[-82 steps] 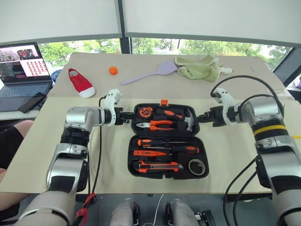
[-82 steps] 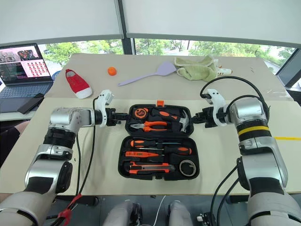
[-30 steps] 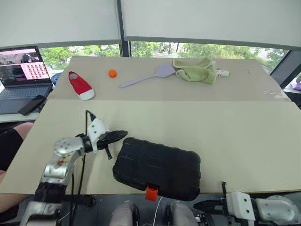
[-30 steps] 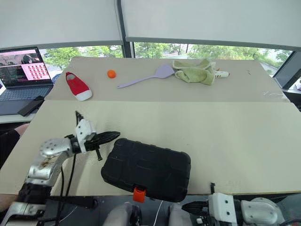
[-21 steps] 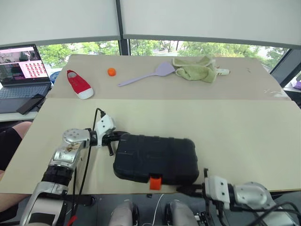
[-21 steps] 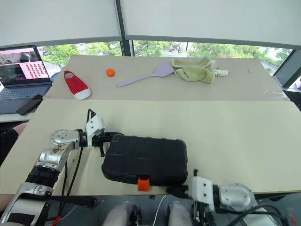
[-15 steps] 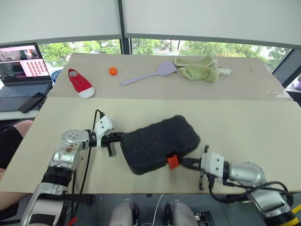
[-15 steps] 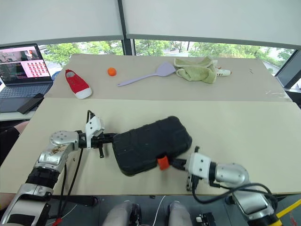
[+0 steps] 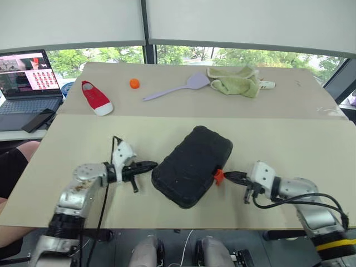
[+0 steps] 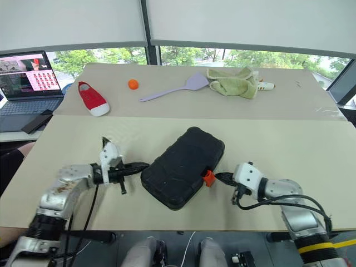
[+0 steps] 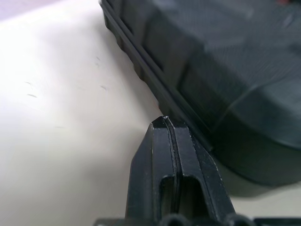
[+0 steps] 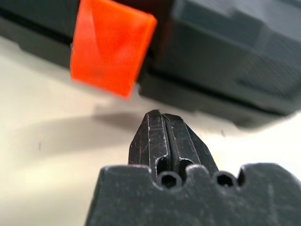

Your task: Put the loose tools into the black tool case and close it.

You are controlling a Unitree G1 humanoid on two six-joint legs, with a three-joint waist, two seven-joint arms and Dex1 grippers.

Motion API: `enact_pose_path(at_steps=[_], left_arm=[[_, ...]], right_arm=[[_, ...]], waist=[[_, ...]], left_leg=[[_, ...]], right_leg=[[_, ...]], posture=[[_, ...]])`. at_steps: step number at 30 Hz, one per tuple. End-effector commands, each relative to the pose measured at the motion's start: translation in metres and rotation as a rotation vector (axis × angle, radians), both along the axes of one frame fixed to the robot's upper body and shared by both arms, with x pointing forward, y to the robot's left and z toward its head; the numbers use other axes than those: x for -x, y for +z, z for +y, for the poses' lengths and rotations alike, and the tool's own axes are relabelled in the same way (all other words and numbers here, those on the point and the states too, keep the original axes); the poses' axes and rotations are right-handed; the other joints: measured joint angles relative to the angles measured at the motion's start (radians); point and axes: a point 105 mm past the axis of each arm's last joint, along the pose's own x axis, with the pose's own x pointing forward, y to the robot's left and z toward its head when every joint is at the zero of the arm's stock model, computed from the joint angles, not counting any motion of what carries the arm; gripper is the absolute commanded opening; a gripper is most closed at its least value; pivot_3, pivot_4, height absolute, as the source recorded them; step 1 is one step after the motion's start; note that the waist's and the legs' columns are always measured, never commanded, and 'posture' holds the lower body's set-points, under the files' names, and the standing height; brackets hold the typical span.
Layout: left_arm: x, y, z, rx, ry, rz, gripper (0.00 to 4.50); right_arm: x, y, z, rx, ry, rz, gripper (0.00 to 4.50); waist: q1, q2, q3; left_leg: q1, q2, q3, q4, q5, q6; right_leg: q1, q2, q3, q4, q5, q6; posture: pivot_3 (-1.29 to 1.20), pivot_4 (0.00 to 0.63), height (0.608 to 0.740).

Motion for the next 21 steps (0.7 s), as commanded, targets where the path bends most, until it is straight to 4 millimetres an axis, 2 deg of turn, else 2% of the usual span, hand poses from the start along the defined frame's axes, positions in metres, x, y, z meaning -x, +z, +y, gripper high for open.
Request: enact_pose_path(at_steps=[1, 3, 5, 9, 14, 16, 21], left_arm=[[0.011, 0.035, -0.029, 0.067, -0.193, -0.030, 0.00], [0.012, 0.037, -0.055, 0.065, -0.283, -0.033, 0.00], [0.011, 0.030, -0.076, 0.034, -0.326, -0.032, 0.00], [-0.007, -0.003, -0.105, -0.129, -0.303, -0.067, 0.00], [-0.005, -0.039, -0.121, -0.266, -0.326, -0.004, 0.00], [0.000, -0.052, -0.121, -0.320, -0.345, 0.022, 0.00], [0.005, -0.059, -0.117, -0.326, -0.333, 0.066, 0.00]], right_arm=[[0.011, 0.012, 0.002, -0.047, 0.022, -0.006, 0.06], [0.020, 0.015, 0.003, -0.094, 0.018, -0.006, 0.06], [0.026, 0.015, 0.003, -0.104, 0.009, -0.001, 0.06], [0.034, 0.014, 0.009, -0.113, 0.005, 0.015, 0.06], [0.030, 0.015, 0.018, -0.124, -0.002, -0.010, 0.06], [0.027, 0.014, 0.023, -0.123, 0.004, -0.016, 0.06], [0.014, 0.016, 0.032, -0.139, 0.002, -0.047, 0.06]], waist=[[-0.002, 0.000, 0.000], [0.001, 0.000, 0.000], [0.001, 0.000, 0.000], [-0.003, 0.000, 0.000], [0.003, 0.004, -0.003], [0.005, 0.005, -0.004], [0.003, 0.005, -0.009]], left_leg=[[0.000, 0.000, 0.000, 0.000, 0.000, 0.000], [0.001, -0.001, 0.000, 0.000, 0.000, 0.000], [0.001, -0.002, 0.000, 0.000, 0.000, 0.000], [0.001, -0.002, 0.000, 0.001, 0.000, 0.000], [0.006, -0.001, 0.000, 0.002, 0.000, 0.000], [0.012, -0.001, -0.002, 0.002, -0.006, 0.010], [0.013, -0.001, -0.003, 0.002, -0.007, 0.012]], right_leg=[[0.000, 0.000, 0.000, 0.000, 0.000, 0.000], [0.001, 0.000, 0.001, 0.000, 0.000, 0.000], [0.002, 0.000, 0.001, 0.000, 0.000, 0.001], [0.002, 0.001, 0.002, 0.000, 0.000, 0.001], [0.007, 0.002, 0.003, 0.000, 0.000, 0.001], [0.014, 0.001, 0.001, -0.003, 0.000, 0.001], [0.016, 0.000, 0.002, -0.004, 0.000, 0.001]], posture=[[0.00, 0.150, 0.740], [0.00, 0.150, 0.740], [0.00, 0.150, 0.740], [0.00, 0.150, 0.740], [0.00, 0.150, 0.740], [0.00, 0.150, 0.740], [0.00, 0.150, 0.740]])
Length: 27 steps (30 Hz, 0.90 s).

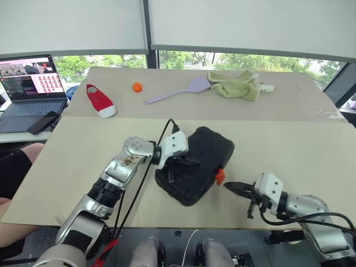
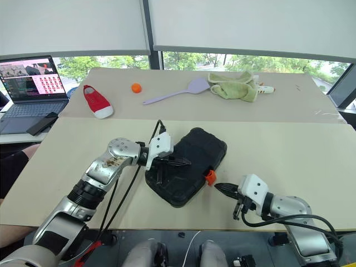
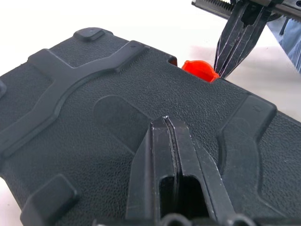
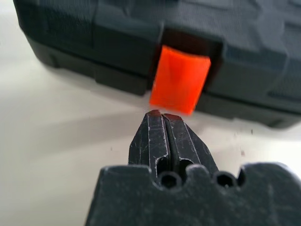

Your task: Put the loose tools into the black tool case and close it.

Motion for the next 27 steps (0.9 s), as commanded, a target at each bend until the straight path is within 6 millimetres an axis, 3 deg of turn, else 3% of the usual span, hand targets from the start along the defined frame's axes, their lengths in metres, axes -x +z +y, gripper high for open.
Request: enact_pose_path(at_steps=[1, 18, 27], left_arm=[[0.012, -0.049, 0.011, -0.145, 0.026, 0.141, 0.00], [0.012, -0.056, 0.017, -0.155, 0.065, 0.178, 0.00], [0.013, -0.060, 0.018, -0.158, 0.078, 0.204, 0.00]], right_arm=[[-0.011, 0.009, 0.006, -0.013, -0.004, -0.049, 0.06], [-0.024, 0.015, 0.029, -0.096, 0.037, -0.060, 0.06], [-0.029, 0.007, 0.044, -0.109, 0.060, -0.015, 0.06]], waist=[[-0.002, 0.000, 0.000], [-0.031, -0.001, -0.004], [-0.038, -0.002, -0.005]], left_leg=[[0.000, 0.000, 0.000, 0.000, 0.000, 0.000], [0.006, 0.001, 0.001, -0.003, 0.001, -0.001], [0.010, 0.002, 0.000, -0.006, 0.001, -0.002]], right_leg=[[0.000, 0.000, 0.000, 0.000, 0.000, 0.000], [0.002, 0.001, 0.004, 0.001, 0.000, -0.001], [0.002, 0.002, 0.010, 0.000, 0.001, -0.004]], posture=[[0.00, 0.150, 0.740], [0.00, 0.150, 0.740], [0.00, 0.150, 0.740]])
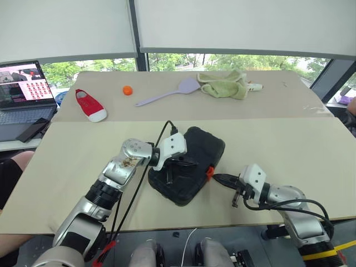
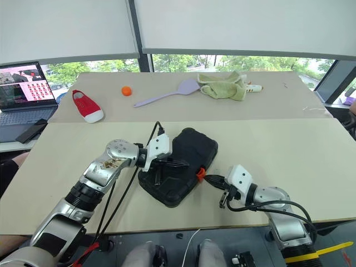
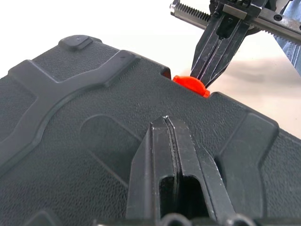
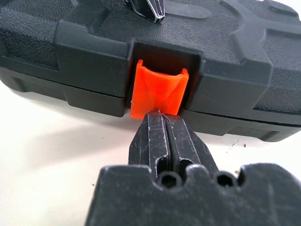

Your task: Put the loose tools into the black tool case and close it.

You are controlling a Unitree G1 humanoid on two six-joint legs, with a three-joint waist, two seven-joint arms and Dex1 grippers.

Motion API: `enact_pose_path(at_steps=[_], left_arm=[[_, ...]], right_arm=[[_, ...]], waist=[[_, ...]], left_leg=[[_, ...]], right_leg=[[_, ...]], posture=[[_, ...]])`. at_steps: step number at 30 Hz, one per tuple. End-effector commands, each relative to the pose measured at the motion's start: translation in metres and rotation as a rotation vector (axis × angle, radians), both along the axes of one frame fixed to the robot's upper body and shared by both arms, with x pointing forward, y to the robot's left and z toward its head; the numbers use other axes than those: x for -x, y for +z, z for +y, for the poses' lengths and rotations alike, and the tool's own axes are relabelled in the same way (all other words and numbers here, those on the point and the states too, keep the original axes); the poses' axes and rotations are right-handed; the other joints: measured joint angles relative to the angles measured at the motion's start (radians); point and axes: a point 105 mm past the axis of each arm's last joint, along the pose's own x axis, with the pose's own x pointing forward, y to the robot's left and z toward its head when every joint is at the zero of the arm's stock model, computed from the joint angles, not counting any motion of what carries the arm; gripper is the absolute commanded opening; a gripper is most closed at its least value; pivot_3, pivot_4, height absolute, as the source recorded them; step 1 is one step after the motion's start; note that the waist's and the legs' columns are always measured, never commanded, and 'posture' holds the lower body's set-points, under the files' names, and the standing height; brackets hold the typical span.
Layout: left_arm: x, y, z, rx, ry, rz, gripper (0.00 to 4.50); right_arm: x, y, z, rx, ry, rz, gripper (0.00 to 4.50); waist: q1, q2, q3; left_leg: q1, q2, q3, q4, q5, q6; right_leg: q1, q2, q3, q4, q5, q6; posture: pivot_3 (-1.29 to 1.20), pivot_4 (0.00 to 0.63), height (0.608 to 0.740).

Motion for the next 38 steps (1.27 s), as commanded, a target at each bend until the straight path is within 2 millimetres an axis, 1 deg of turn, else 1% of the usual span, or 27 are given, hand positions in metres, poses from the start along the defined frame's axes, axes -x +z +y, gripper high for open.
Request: enact_pose_path(at_steps=[1, 7, 10, 11, 13, 15, 16, 17, 18, 19, 20, 21, 22, 23, 24, 25, 26, 27, 28, 29, 30, 32, 34, 36, 38], left_arm=[[0.012, -0.056, 0.011, -0.139, 0.049, 0.192, 0.00], [0.012, -0.058, 0.012, -0.134, 0.065, 0.203, 0.00], [0.009, -0.056, 0.014, -0.111, 0.093, 0.197, 0.00], [0.008, -0.052, 0.015, -0.085, 0.098, 0.186, 0.00], [0.004, -0.037, 0.019, 0.010, 0.126, 0.177, 0.00], [0.005, -0.018, 0.027, 0.105, 0.126, 0.144, 0.52], [0.007, -0.008, 0.034, 0.151, 0.112, 0.113, 0.64], [0.011, 0.001, 0.042, 0.183, 0.099, 0.089, 1.06], [0.012, 0.008, 0.049, 0.210, 0.104, 0.052, 1.48], [0.012, 0.012, 0.054, 0.224, 0.109, 0.029, 1.78], [0.016, 0.019, 0.060, 0.257, 0.098, 0.011, 2.08], [0.018, 0.029, 0.076, 0.292, 0.124, -0.023, 2.55], [0.022, 0.037, 0.092, 0.312, 0.145, -0.056, 2.87], [0.026, 0.040, 0.109, 0.299, 0.182, -0.094, 3.30], [0.029, 0.039, 0.127, 0.266, 0.232, -0.133, 3.57], [0.033, 0.034, 0.141, 0.230, 0.281, -0.132, 3.94], [0.035, 0.030, 0.165, 0.188, 0.388, -0.147, 4.32], [0.038, 0.028, 0.180, 0.177, 0.464, -0.156, 4.50], [0.041, 0.026, 0.192, 0.168, 0.528, -0.168, 4.50], [0.047, 0.019, 0.204, 0.132, 0.582, -0.172, 4.50], [0.053, 0.012, 0.211, 0.097, 0.616, -0.158, 4.50], [0.067, -0.005, 0.223, 0.011, 0.652, -0.139, 4.50], [0.076, -0.014, 0.231, 0.001, 0.686, -0.105, 4.50], [0.075, -0.014, 0.232, 0.023, 0.711, -0.125, 4.50], [0.074, -0.012, 0.227, 0.036, 0.698, -0.153, 4.50]], right_arm=[[-0.006, 0.014, 0.021, -0.044, 0.054, -0.051, 0.06], [-0.010, 0.016, 0.029, -0.059, 0.082, -0.044, 0.06], [-0.012, 0.020, 0.026, -0.059, 0.078, -0.064, 0.06], [-0.010, 0.021, 0.022, -0.053, 0.079, -0.063, 0.06], [-0.002, 0.021, 0.010, -0.036, 0.082, -0.053, 0.06], [0.005, 0.022, -0.003, -0.020, 0.068, -0.045, 0.00], [0.008, 0.023, -0.011, -0.038, 0.050, -0.013, 0.00], [0.010, 0.026, -0.018, -0.046, 0.035, -0.012, 0.00], [0.011, 0.029, -0.024, -0.048, 0.020, -0.021, 0.60], [0.012, 0.031, -0.028, -0.047, 0.012, -0.029, 0.77], [0.014, 0.031, -0.033, -0.045, 0.010, -0.015, 1.04], [0.016, 0.031, -0.043, -0.017, -0.002, -0.021, 1.50], [0.019, 0.031, -0.053, 0.003, -0.011, -0.017, 1.80], [0.021, 0.032, -0.063, 0.024, -0.013, -0.026, 2.19], [0.026, 0.030, -0.071, 0.036, -0.005, 0.019, 2.49], [0.029, 0.026, -0.079, 0.073, 0.001, 0.048, 2.80], [0.029, 0.026, -0.087, 0.083, -0.013, 0.042, 3.21], [0.029, 0.027, -0.094, 0.104, -0.016, 0.027, 3.60], [0.028, 0.028, -0.099, 0.130, -0.012, -0.005, 3.89], [0.027, 0.030, -0.102, 0.137, -0.003, -0.034, 4.30], [0.026, 0.032, -0.103, 0.141, 0.003, -0.053, 4.49], [0.026, 0.035, -0.102, 0.125, 0.062, -0.105, 4.49], [0.025, 0.032, -0.103, 0.160, 0.092, -0.162, 4.49], [0.018, 0.032, -0.110, 0.135, 0.040, -0.161, 4.49], [0.014, 0.031, -0.113, 0.104, 0.019, -0.134, 4.49]], waist=[[-0.001, -0.001, 0.000], [0.000, 0.000, 0.000], [0.002, 0.000, 0.000], [0.002, 0.000, 0.000], [0.001, 0.001, 0.000], [0.004, 0.005, 0.001], [0.004, 0.005, 0.001], [0.003, 0.005, 0.001], [0.004, 0.005, 0.002], [0.004, 0.004, 0.002], [0.004, 0.005, 0.002], [0.006, 0.005, 0.003], [0.005, 0.006, 0.005], [0.006, 0.006, 0.007], [0.006, 0.005, 0.008], [0.007, 0.004, 0.008], [0.008, 0.004, 0.008], [0.007, 0.004, 0.009], [0.008, 0.004, 0.009], [0.009, 0.003, 0.009], [0.009, 0.003, 0.009], [0.009, 0.004, 0.010], [0.013, 0.003, 0.012], [0.024, 0.003, 0.013], [0.029, 0.004, 0.013]], left_leg=[[0.001, 0.000, 0.000, -0.001, 0.000, -0.001], [0.001, 0.000, 0.000, -0.002, 0.001, -0.002], [0.000, 0.000, 0.000, -0.002, 0.001, -0.002], [0.000, 0.000, 0.000, -0.002, 0.001, -0.002], [0.000, 0.000, 0.000, -0.003, 0.001, -0.002], [-0.001, 0.000, 0.000, -0.003, 0.001, -0.002], [-0.001, 0.000, 0.000, -0.004, 0.001, -0.002], [-0.001, 0.000, 0.000, -0.005, 0.001, -0.002], [-0.001, 0.000, 0.000, -0.005, 0.001, -0.002], [-0.001, 0.001, -0.001, -0.006, 0.001, -0.003], [-0.001, 0.001, -0.001, -0.006, 0.001, -0.004], [-0.002, 0.001, -0.001, -0.006, 0.001, -0.004], [-0.003, 0.001, -0.001, -0.006, 0.001, -0.004], [-0.004, 0.001, -0.001, -0.006, 0.001, -0.004], [-0.006, 0.001, -0.001, -0.006, 0.001, -0.004], [-0.008, 0.001, -0.001, -0.006, 0.001, -0.004], [-0.012, 0.000, -0.001, -0.006, 0.002, -0.004], [-0.015, 0.000, -0.001, -0.005, 0.002, -0.004], [-0.016, 0.000, -0.001, -0.005, 0.003, -0.005], [-0.016, 0.000, -0.001, -0.005, 0.003, -0.006], [-0.016, -0.001, 0.000, -0.005, 0.003, -0.005], [-0.016, -0.001, 0.000, -0.005, 0.001, -0.002], [-0.016, -0.001, 0.000, -0.005, 0.000, -0.002], [-0.016, 0.000, -0.001, -0.005, -0.004, -0.010], [-0.016, 0.000, -0.002, -0.005, -0.004, -0.010]], right_leg=[[0.000, 0.000, 0.000, 0.000, 0.000, -0.001], [-0.001, 0.002, 0.001, 0.000, 0.000, -0.002], [-0.002, 0.001, 0.001, 0.000, 0.000, -0.002], [-0.002, 0.001, 0.001, 0.000, 0.000, -0.002], [-0.002, -0.001, 0.001, 0.000, 0.000, -0.002], [-0.003, -0.002, 0.001, 0.000, 0.000, -0.002], [-0.003, -0.002, 0.001, 0.000, 0.000, -0.002], [-0.003, -0.002, 0.001, -0.001, 0.000, -0.002], [-0.003, -0.002, 0.001, -0.001, 0.000, -0.002], [-0.004, -0.002, 0.001, -0.001, 0.000, -0.003], [-0.004, -0.002, 0.001, -0.001, -0.001, -0.003], [-0.004, -0.002, 0.000, -0.001, -0.001, -0.003], [-0.005, -0.002, 0.000, -0.001, -0.001, -0.003], [-0.006, -0.002, 0.000, -0.002, -0.001, -0.003], [-0.008, -0.003, 0.000, -0.002, -0.001, -0.003], [-0.011, -0.003, 0.000, -0.002, -0.001, -0.003], [-0.015, -0.003, 0.000, -0.002, -0.001, -0.003], [-0.018, -0.003, 0.000, -0.001, -0.001, -0.003], [-0.019, -0.003, 0.000, -0.002, 0.000, -0.003], [-0.018, -0.003, -0.001, -0.002, 0.000, -0.003], [-0.019, -0.003, -0.001, -0.002, 0.000, -0.002], [-0.018, -0.004, -0.001, -0.004, 0.000, -0.002], [-0.018, -0.004, -0.001, -0.005, 0.000, -0.002], [-0.020, -0.005, -0.003, -0.008, 0.000, -0.002], [-0.020, -0.005, -0.004, -0.010, 0.001, -0.005]], posture=[[0.00, 0.150, 0.740], [0.00, 0.150, 0.740], [0.00, 0.150, 0.740], [0.00, 0.150, 0.740], [0.00, 0.150, 0.740], [0.00, 0.150, 0.740], [0.00, 0.150, 0.740], [0.00, 0.150, 0.740], [0.00, 0.150, 0.740], [0.00, 0.150, 0.740], [0.00, 0.150, 0.740], [0.00, 0.150, 0.740], [0.00, 0.150, 0.740], [0.00, 0.150, 0.740], [0.00, 0.150, 0.740], [0.00, 0.150, 0.740], [0.00, 0.150, 0.740], [0.00, 0.150, 0.740], [0.00, 0.150, 0.740], [0.00, 0.150, 0.740], [0.00, 0.150, 0.740], [0.00, 0.150, 0.740], [0.00, 0.150, 0.740], [0.00, 0.150, 0.740], [0.00, 0.150, 0.740]])
